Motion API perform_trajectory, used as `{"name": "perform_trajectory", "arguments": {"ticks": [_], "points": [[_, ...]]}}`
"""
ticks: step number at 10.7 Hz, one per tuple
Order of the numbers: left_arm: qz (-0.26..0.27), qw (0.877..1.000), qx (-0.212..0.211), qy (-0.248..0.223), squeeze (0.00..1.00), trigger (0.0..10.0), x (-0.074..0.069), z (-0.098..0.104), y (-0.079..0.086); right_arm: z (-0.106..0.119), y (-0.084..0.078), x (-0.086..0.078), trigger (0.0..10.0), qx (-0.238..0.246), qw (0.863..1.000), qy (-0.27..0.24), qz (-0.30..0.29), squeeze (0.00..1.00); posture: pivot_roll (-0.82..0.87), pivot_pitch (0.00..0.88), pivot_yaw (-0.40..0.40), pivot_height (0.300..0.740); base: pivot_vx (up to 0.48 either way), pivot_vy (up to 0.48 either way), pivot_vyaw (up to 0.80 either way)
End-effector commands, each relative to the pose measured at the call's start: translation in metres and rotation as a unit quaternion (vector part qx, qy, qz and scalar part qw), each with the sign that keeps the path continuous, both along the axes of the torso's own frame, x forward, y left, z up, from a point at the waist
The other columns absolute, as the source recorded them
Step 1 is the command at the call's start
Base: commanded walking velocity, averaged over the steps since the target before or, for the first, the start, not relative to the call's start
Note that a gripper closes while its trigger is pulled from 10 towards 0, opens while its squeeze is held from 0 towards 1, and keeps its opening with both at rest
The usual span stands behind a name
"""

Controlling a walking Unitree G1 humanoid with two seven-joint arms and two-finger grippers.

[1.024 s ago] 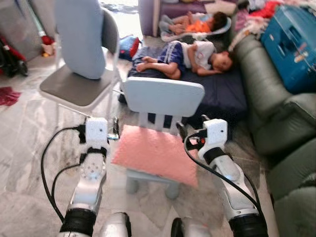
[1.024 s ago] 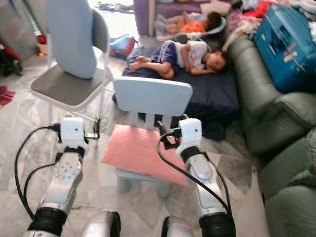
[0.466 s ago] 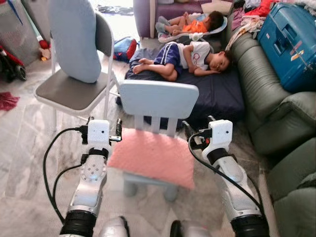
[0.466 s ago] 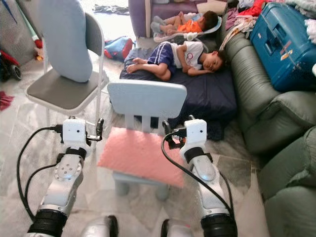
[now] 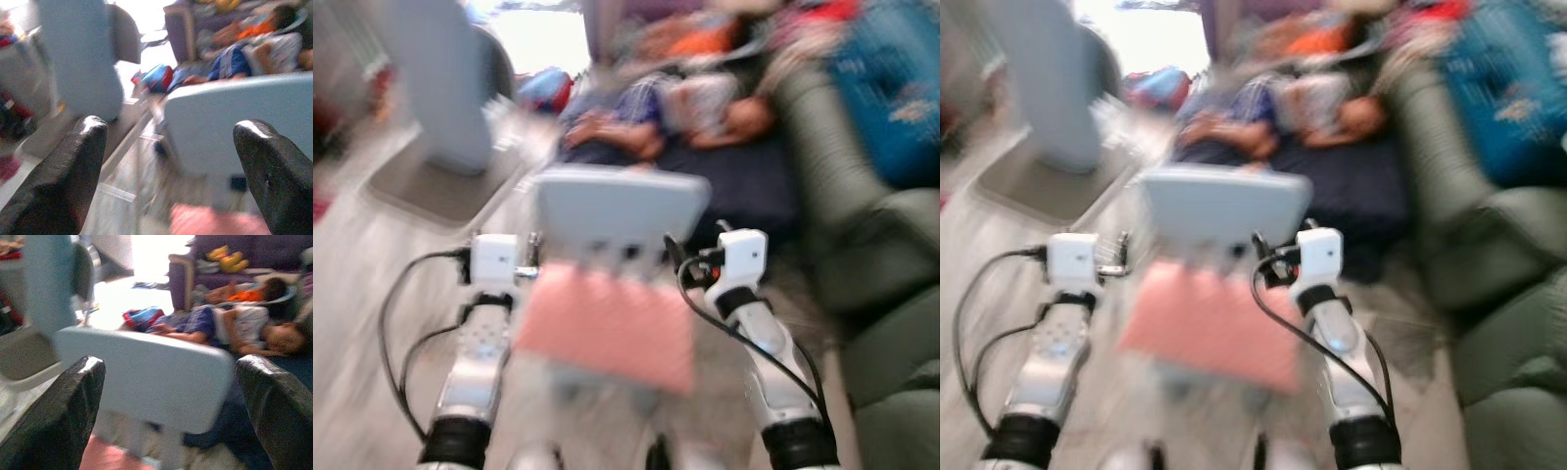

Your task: Move the pillow to the sofa

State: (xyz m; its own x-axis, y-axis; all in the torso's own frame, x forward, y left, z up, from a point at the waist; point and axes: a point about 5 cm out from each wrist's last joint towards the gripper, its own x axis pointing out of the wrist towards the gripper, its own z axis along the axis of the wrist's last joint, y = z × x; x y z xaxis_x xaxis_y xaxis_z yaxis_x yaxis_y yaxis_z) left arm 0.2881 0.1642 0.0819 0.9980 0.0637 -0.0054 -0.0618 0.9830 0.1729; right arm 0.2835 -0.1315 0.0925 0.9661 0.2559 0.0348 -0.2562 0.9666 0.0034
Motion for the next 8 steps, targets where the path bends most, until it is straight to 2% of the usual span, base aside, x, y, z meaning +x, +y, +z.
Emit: {"name": "perform_trajectory", "arguments": {"ticks": [1, 2, 8], "points": [[-0.011, 1.0, -0.004, 0.003, 0.0, 10.0, -0.0021, -0.002, -0.0077, -0.0061, -0.0072, -0.0021, 10.0, -0.003, 1.0, 0.013, -0.011, 0.0, -0.07, 0.117, -0.027, 0.74, 0.27, 0.0, 0.0], [-0.01, 1.0, -0.012, -0.008, 0.0, 10.0, -0.0014, 0.0011, -0.0078, -0.0062, -0.0072, -0.0014, 10.0, -0.004, 1.0, 0.013, -0.009, 0.0, -0.07, 0.115, -0.03, 0.74, 0.0, 0.0, 0.0], [0.012, 1.0, -0.002, 0.012, 0.0, 10.0, -0.0046, -0.0036, -0.0011, -0.0101, -0.0015, -0.0044, 10.0, 0.003, 1.0, 0.02, 0.0, 0.0, -0.06, 0.126, -0.031, 0.74, 0.0, 0.0, 0.0]]}}
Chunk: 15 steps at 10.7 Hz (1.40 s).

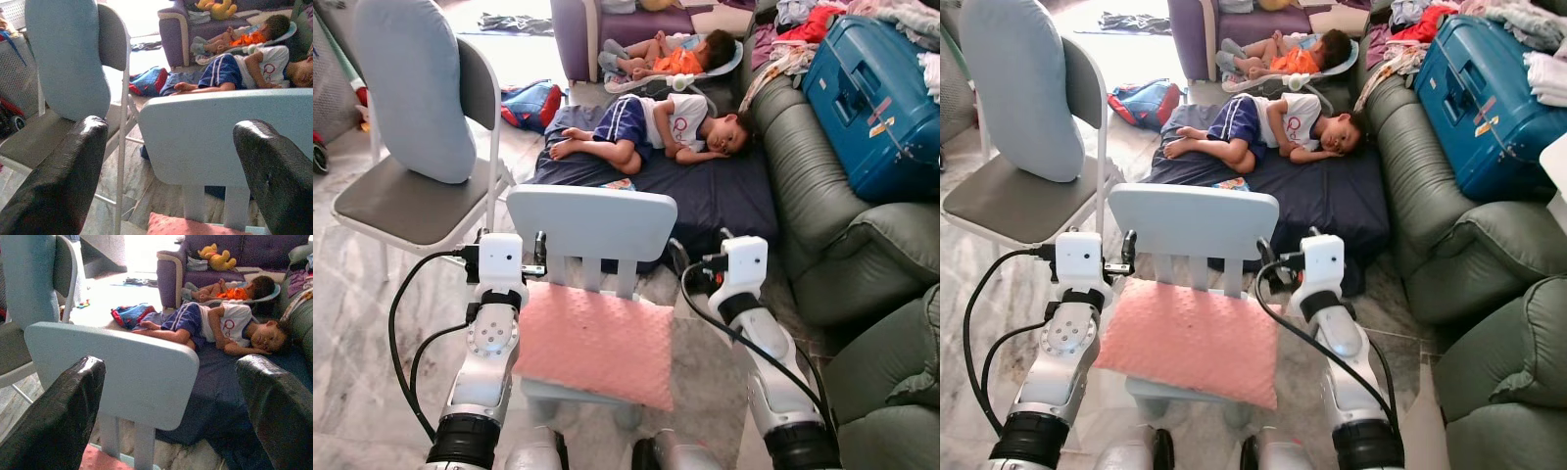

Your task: Move the pillow to the sofa

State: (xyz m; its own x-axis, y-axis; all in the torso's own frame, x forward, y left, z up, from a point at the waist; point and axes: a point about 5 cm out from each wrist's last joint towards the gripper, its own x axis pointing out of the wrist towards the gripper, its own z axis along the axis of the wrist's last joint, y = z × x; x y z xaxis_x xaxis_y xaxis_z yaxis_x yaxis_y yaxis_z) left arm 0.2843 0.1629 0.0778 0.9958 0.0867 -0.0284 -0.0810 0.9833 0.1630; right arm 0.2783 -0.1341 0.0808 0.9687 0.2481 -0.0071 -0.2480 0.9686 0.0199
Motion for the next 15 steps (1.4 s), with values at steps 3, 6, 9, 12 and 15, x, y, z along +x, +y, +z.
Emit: {"name": "perform_trajectory", "arguments": {"ticks": [3, 6, 9, 12, 15], "points": [[0.015, 1.0, 0.012, 0.014, 0.0, 10.0, -0.0082, -0.0038, 0.0102, -0.0031, 0.0012, -0.0047, 10.0, 0.004, 1.0, 0.008, 0.005, 0.0, -0.06, 0.154, -0.028, 0.687, 0.0, 0.0, 0.0], [0.018, 1.0, 0.017, 0.015, 0.0, 10.0, -0.0094, -0.0037, 0.0113, -0.0051, 0.002, -0.0067, 10.0, 0.004, 1.0, 0.012, 0.007, 0.0, -0.06, 0.163, -0.026, 0.637, 0.0, 0.0, 0.0], [0.023, 0.999, 0.024, 0.015, 0.0, 10.0, -0.0099, -0.0025, 0.0122, -0.0055, 0.0001, -0.0058, 10.0, 0.003, 1.0, 0.012, 0.006, 0.0, -0.06, 0.168, -0.025, 0.577, 0.0, 0.0, 0.0], [0.03, 0.999, 0.03, 0.017, 0.0, 10.0, -0.0097, -0.0025, 0.0127, -0.0061, -0.0022, -0.0035, 10.0, 0.001, 1.0, 0.013, 0.002, 0.0, -0.06, 0.169, -0.023, 0.577, 0.0, 0.0, 0.0], [0.04, 0.998, 0.036, 0.018, 0.0, 10.0, -0.0082, -0.0023, 0.0129, -0.0061, -0.0028, -0.0035, 10.0, 0.001, 1.0, 0.013, 0.005, 0.0, -0.06, 0.167, -0.025, 0.577, 0.0, 0.0, 0.0]]}}
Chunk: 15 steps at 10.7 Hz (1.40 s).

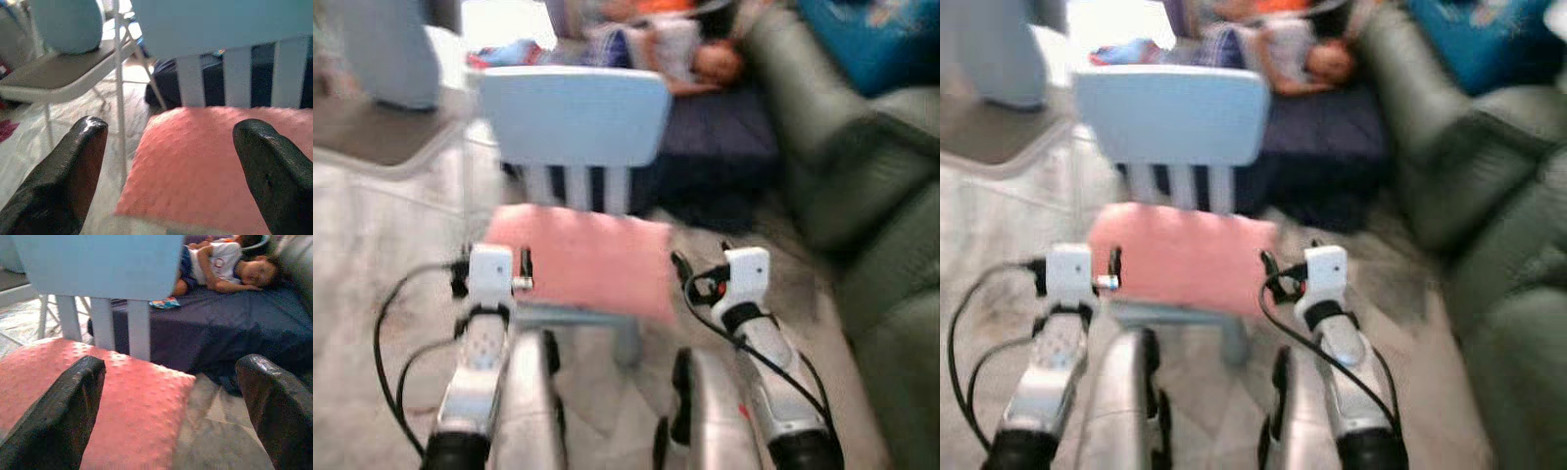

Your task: Move the pillow to the sofa

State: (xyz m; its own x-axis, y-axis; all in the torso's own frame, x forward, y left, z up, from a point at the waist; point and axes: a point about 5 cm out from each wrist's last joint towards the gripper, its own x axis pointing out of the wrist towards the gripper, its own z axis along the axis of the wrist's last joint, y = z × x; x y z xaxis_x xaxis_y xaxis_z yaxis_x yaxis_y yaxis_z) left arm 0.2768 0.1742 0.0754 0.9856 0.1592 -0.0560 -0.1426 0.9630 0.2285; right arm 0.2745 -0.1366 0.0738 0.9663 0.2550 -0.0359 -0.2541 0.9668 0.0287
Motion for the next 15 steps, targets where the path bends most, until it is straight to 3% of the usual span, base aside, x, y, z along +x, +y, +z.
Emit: {"name": "perform_trajectory", "arguments": {"ticks": [1, 5, 11, 13, 15], "points": [[0.006, 1.0, 0.005, 0.001, 0.0, 10.0, 0.0, 0.0, 0.001, 0.0, 0.0, 0.0, 10.0, 0.001, 1.0, -0.002, 0.004, 0.0, -0.06, 0.164, -0.025, 0.565, 0.0, 0.0, 0.0], [0.02, 1.0, 0.013, -0.001, 0.0, 10.0, 0.001, 0.001, 0.002, 0.001, 0.003, 0.001, 10.0, 0.005, 1.0, -0.004, 0.013, 0.0, -0.06, 0.161, -0.029, 0.49, 0.0, 0.0, 0.0], [0.032, 0.999, 0.016, 0.001, 0.0, 10.0, -0.002, 0.004, 0.004, 0.001, 0.007, -0.007, 10.0, 0.014, 1.0, 0.002, 0.024, 0.0, -0.05, 0.222, -0.033, 0.476, 0.0, 0.0, 0.0], [0.039, 0.999, 0.024, -0.008, 0.0, 10.0, 0.003, 0.013, 0.015, 0.005, 0.008, -0.008, 10.0, 0.028, 0.999, 0.007, 0.031, 0.0, -0.03, 0.29, -0.046, 0.471, 0.0, 0.0, 0.0], [0.05, 0.998, 0.027, -0.002, 0.0, 10.0, 0.001, 0.013, 0.027, 0.011, 0.01, -0.002, 10.0, 0.009, 0.999, -0.002, 0.042, 0.0, -0.03, 0.314, -0.053, 0.471, 0.0, 0.0, 0.0]]}}
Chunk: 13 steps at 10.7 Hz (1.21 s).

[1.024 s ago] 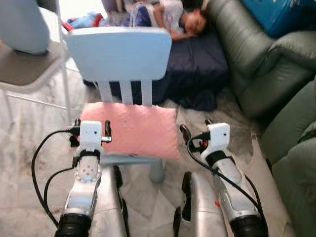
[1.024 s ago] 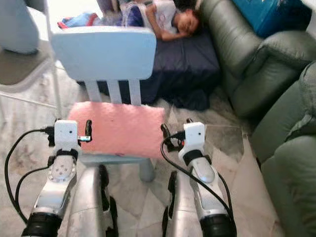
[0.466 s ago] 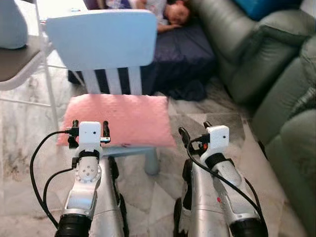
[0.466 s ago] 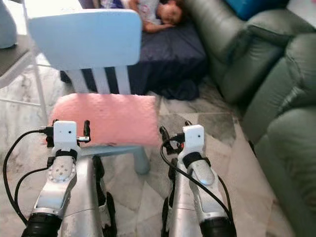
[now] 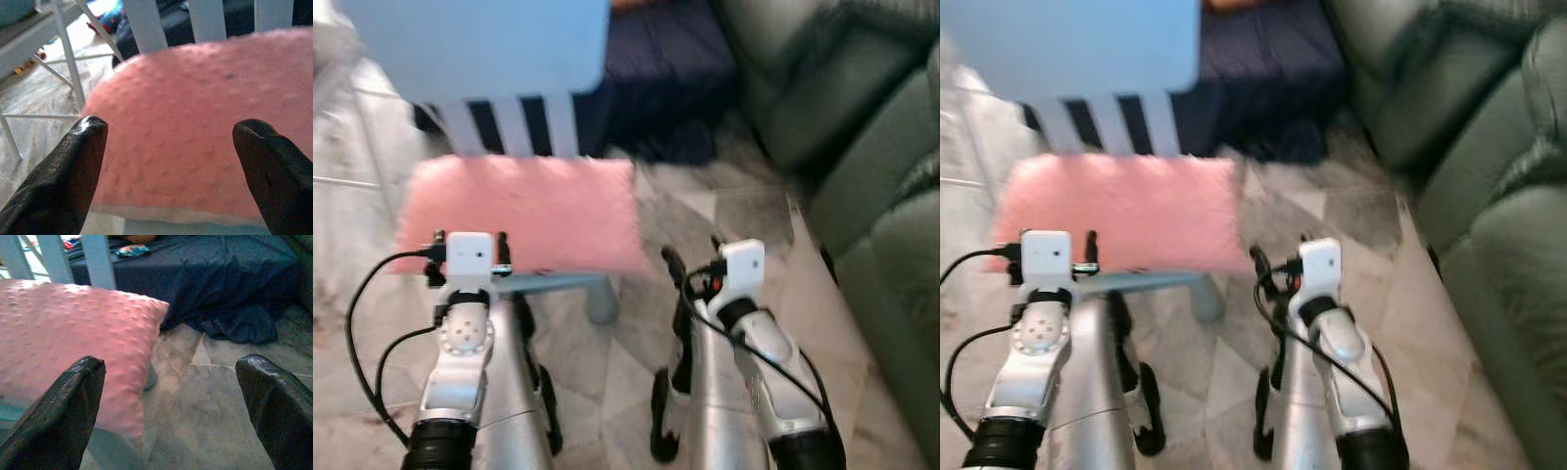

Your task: Move the pillow to the sofa

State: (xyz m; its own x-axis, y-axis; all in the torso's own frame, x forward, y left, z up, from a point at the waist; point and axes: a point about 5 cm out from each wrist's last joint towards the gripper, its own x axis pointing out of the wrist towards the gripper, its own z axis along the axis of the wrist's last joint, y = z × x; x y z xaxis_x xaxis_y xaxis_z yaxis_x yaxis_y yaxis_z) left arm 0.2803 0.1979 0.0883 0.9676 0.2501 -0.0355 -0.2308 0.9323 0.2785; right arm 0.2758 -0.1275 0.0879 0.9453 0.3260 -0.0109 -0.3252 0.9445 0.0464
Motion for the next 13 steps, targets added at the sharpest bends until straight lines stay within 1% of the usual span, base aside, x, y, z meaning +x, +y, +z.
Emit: {"name": "perform_trajectory", "arguments": {"ticks": [1, 2, 3, 4, 5, 6, 7, 8, 9, 10, 11, 12, 13], "points": [[0.011, 1.0, 0.003, 0.005, 0.0, 10.0, -0.006, 0.0, 0.008, 0.0, 0.002, 0.002, 10.0, -0.002, 1.0, 0.007, 0.005, 0.0, -0.03, 0.328, -0.06, 0.471, 0.0, 0.0, 0.69], [0.015, 1.0, 0.005, 0.004, 0.0, 10.0, -0.009, 0.001, 0.009, 0.004, 0.005, 0.006, 10.0, 0.0, 1.0, 0.003, 0.01, 0.0, -0.03, 0.342, -0.066, 0.471, 0.0, 0.0, 0.65], [0.019, 1.0, 0.005, -0.001, 0.0, 10.0, -0.008, 0.004, 0.009, 0.005, 0.007, 0.009, 10.0, 0.001, 1.0, 0.004, 0.014, 0.0, -0.03, 0.349, -0.069, 0.471, 0.0, 0.0, 0.0], [0.036, 0.999, -0.002, -0.017, 0.0, 10.0, -0.006, 0.012, 0.01, 0.01, 0.01, 0.017, 10.0, 0.003, 1.0, 0.002, 0.022, 0.0, -0.02, 0.369, -0.076, 0.471, 0.0, 0.0, 0.0], [0.041, 0.999, -0.007, -0.023, 0.0, 10.0, -0.005, 0.017, 0.01, 0.012, 0.011, 0.021, 10.0, 0.006, 1.0, 0.002, 0.024, 0.0, -0.02, 0.39, -0.081, 0.471, 0.0, 0.0, 0.0], [0.036, 0.999, -0.006, -0.04, 0.0, 10.0, -0.001, 0.027, 0.01, 0.012, 0.015, 0.026, 10.0, 0.009, 0.999, 0.009, 0.035, 0.0, -0.02, 0.402, -0.085, 0.471, 0.0, 0.0, 0.0], [0.029, 0.998, -0.01, -0.046, 0.0, 10.0, 0.002, 0.031, 0.01, 0.012, 0.017, 0.028, 10.0, 0.01, 0.999, 0.011, 0.039, 0.0, -0.02, 0.408, -0.085, 0.471, 0.0, 0.0, 0.0], [0.03, 0.998, -0.011, -0.056, 0.0, 10.0, 0.009, 0.038, 0.013, 0.014, 0.022, 0.035, 10.0, 0.016, 0.998, 0.014, 0.052, 0.0, -0.03, 0.424, -0.087, 0.471, 0.0, 0.0, 0.0], [0.038, 0.997, -0.002, -0.066, 0.0, 10.0, 0.015, 0.044, 0.016, 0.018, 0.026, 0.042, 10.0, 0.016, 0.998, 0.009, 0.058, 0.0, -0.03, 0.433, -0.09, 0.471, 0.0, 0.0, 0.0], [0.05, 0.996, 0.001, -0.077, 0.0, 10.0, 0.02, 0.051, 0.02, 0.027, 0.032, 0.051, 10.0, 0.021, 0.998, -0.009, 0.063, 0.0, -0.03, 0.446, -0.092, 0.471, 0.0, 0.0, 0.0], [0.053, 0.995, 0.003, -0.081, 0.0, 10.0, 0.02, 0.055, 0.02, 0.032, 0.036, 0.055, 10.0, 0.029, 0.997, -0.017, 0.066, 0.0, -0.03, 0.453, -0.094, 0.461, 0.0, 0.0, 0.0], [0.055, 0.995, 0.01, -0.088, 0.0, 10.0, 0.018, 0.057, 0.021, 0.035, 0.04, 0.058, 10.0, 0.033, 0.997, -0.019, 0.071, 0.0, -0.03, 0.458, -0.095, 0.442, 0.0, 0.0, 0.0], [0.057, 0.993, 0.03, -0.1, 0.0, 10.0, 0.014, 0.063, 0.02, 0.035, 0.044, 0.061, 10.0, 0.035, 0.996, -0.019, 0.079, 0.0, -0.02, 0.468, -0.099, 0.422, 0.0, 0.0, 0.0]]}}
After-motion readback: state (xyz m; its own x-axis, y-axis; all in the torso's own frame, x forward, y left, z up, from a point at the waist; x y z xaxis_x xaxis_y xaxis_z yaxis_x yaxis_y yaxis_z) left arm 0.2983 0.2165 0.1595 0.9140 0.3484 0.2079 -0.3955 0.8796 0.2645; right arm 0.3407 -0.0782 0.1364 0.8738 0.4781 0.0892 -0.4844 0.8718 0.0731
